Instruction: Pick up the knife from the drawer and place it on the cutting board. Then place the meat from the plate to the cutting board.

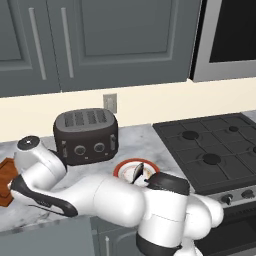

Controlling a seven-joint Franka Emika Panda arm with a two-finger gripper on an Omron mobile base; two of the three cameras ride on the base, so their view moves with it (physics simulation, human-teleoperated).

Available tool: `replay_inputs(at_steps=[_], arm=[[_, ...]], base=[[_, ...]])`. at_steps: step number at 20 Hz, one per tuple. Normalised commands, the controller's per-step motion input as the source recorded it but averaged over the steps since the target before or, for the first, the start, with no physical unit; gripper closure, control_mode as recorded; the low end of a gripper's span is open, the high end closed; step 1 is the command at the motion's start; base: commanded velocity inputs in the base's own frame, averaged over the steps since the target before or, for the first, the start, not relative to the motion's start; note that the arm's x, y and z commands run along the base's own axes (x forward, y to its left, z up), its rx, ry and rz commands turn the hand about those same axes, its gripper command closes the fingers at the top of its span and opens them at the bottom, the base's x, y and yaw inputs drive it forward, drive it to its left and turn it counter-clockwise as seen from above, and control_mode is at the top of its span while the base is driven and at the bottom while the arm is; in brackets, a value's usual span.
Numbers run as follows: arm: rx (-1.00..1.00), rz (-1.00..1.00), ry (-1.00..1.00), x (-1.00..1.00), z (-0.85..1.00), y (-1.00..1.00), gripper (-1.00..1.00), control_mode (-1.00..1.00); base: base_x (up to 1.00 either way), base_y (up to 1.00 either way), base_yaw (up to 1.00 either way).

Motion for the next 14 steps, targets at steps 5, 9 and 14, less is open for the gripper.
replay_inputs(at_steps=[5,9,14], arm=[[0.0,0.13,0.01,0.26,0.0,0.49,1.0,-1.0],[0.0,0.09,0.0,0.23,-0.04,0.61,1.0,-1.0],[0.0,0.07,0.01,0.03,-0.19,0.34,1.0,-1.0]], base=[[0.0,0.0,0.0],[0.0,0.0,0.0],[0.0,0.0,0.0]])
